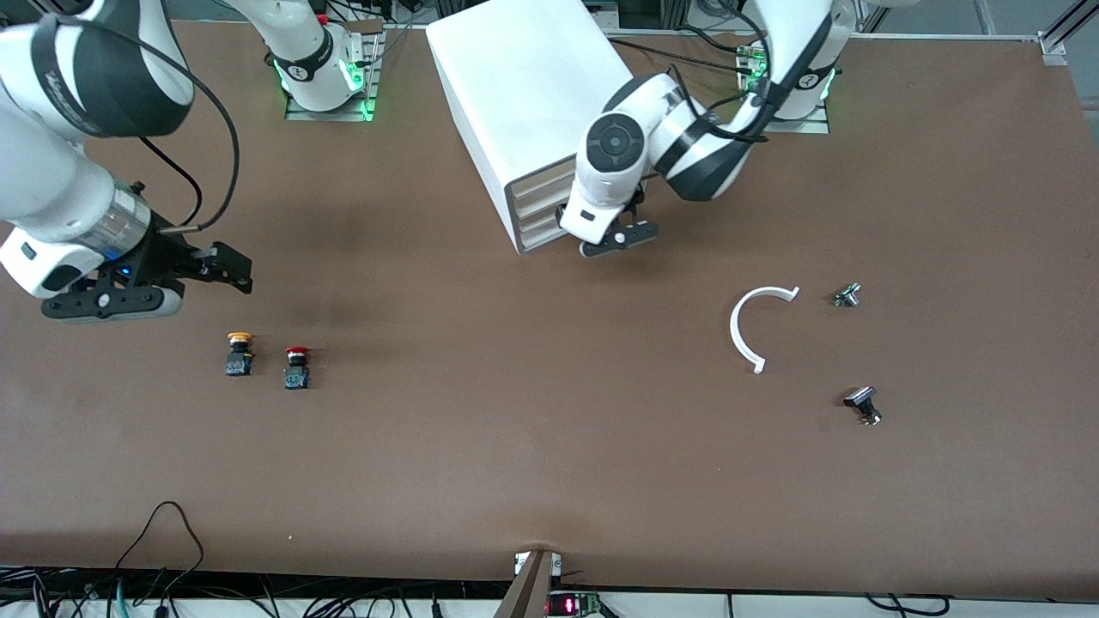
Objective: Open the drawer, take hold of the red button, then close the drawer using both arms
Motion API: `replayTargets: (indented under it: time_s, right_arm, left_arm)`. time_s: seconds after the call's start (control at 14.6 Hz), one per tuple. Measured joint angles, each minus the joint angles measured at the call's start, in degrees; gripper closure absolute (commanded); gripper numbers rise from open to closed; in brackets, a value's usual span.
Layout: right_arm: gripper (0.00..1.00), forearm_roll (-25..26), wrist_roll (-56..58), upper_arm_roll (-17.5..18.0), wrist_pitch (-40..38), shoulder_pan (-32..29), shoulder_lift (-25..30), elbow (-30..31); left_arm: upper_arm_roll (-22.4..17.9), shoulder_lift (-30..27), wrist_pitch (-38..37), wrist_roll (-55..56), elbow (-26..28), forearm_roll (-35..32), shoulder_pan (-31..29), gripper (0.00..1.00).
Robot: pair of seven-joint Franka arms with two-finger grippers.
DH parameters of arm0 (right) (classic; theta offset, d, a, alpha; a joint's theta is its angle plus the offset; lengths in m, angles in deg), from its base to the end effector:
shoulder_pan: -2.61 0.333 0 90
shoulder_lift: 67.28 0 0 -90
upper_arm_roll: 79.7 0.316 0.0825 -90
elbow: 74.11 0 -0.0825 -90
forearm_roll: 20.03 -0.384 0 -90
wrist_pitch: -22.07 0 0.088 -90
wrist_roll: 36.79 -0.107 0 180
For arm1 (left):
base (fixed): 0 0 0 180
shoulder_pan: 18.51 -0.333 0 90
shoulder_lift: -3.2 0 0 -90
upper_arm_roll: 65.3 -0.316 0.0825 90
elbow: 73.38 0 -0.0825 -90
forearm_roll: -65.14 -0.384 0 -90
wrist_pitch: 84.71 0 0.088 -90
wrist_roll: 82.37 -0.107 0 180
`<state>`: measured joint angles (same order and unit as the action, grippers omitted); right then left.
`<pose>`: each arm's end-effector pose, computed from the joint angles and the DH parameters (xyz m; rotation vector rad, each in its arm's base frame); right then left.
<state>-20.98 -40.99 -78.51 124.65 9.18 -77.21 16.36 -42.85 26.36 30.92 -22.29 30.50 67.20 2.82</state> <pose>0.6146 0.0842 0.5383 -3.1161 -0.0911 -0.0558 0.4587 -0.4202 0.3211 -3.0578 -0.4913 0.3884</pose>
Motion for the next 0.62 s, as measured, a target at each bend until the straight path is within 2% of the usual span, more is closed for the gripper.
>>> replayTargets:
  time_s: [0.27,0.62]
  right_arm:
    - [0.00,1.6,-3.8,0.7,-3.9,0.0,1.6,-3.3]
    - [0.00,2.5,-4.9,6.2,-7.7,-4.8,6.2,-3.5]
  left_arm:
    - [-0.3,-1.0,-9.4,-11.1,-6.7,-0.8,-7.0,0.01]
    - [-0.4,-2.9,-22.2,-25.5,-16.2,-5.8,-14.8,0.01]
